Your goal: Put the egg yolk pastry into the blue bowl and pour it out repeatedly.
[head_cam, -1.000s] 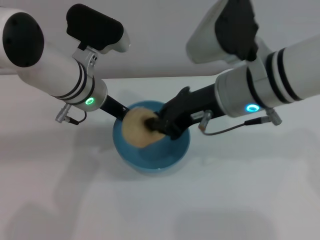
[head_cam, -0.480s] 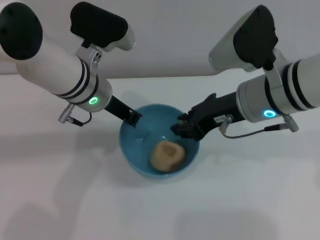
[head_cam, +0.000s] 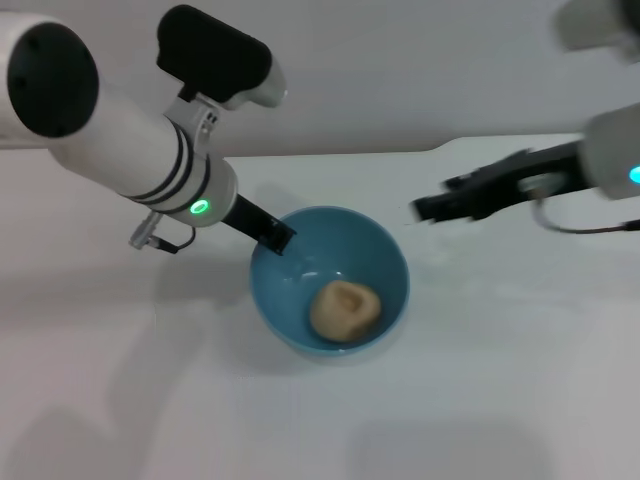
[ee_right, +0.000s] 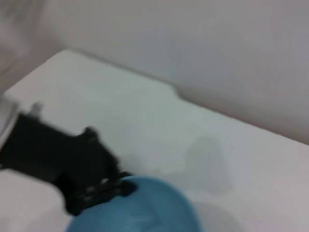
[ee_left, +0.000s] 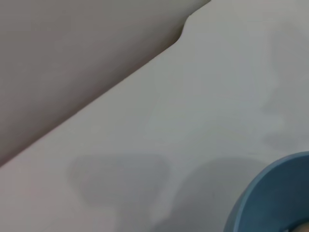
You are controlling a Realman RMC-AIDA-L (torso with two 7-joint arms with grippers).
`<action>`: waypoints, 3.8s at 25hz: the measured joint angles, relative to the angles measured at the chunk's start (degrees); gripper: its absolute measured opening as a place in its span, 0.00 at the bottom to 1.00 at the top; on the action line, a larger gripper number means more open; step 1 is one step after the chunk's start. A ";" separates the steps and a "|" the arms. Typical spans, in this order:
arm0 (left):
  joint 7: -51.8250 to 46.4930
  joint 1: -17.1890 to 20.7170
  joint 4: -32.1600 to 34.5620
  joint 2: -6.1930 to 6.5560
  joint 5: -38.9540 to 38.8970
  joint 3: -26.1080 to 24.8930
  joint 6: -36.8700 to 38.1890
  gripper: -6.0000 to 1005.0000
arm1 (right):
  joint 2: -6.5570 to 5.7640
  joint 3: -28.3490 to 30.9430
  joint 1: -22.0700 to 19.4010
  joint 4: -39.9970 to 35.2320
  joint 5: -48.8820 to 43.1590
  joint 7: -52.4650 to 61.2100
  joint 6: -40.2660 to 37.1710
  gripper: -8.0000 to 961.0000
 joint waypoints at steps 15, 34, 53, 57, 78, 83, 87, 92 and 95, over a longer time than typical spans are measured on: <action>0.07 10.75 12.37 0.19 0.42 14.55 23.74 0.01 | 0.02 20.16 -9.07 8.00 -6.34 5.33 6.09 0.54; 3.63 23.57 2.36 -0.70 16.50 37.27 88.23 0.02 | -0.07 30.49 -14.31 11.55 -7.47 4.91 8.13 0.54; 15.96 11.56 -12.14 -0.77 -13.00 53.44 119.25 0.02 | -0.04 30.16 -13.80 14.53 -7.20 3.43 8.24 0.53; 15.23 11.72 -12.09 -0.78 -13.88 56.54 123.13 0.02 | -0.04 30.14 -13.75 14.55 -7.14 3.37 8.17 0.53; 2.68 11.15 -11.88 -0.78 -22.91 59.55 132.22 0.02 | -0.04 30.14 -12.92 16.37 -6.95 2.64 7.81 0.52; -0.41 10.92 -11.88 -0.77 -23.58 59.53 134.53 0.02 | -0.04 30.14 -12.81 16.60 -6.94 2.49 7.81 0.52; 0.10 10.80 -11.74 -0.77 -23.17 59.79 136.81 0.02 | -0.04 30.14 -12.82 16.60 -6.94 2.48 7.82 0.52; 14.06 8.62 -11.80 -0.77 -22.97 59.68 136.90 0.02 | -0.04 30.14 -12.83 16.59 -6.94 2.48 7.82 0.52; 26.28 6.61 -12.79 -0.78 -22.69 60.67 135.62 0.02 | -0.04 30.14 -12.65 16.58 -6.94 2.48 7.82 0.52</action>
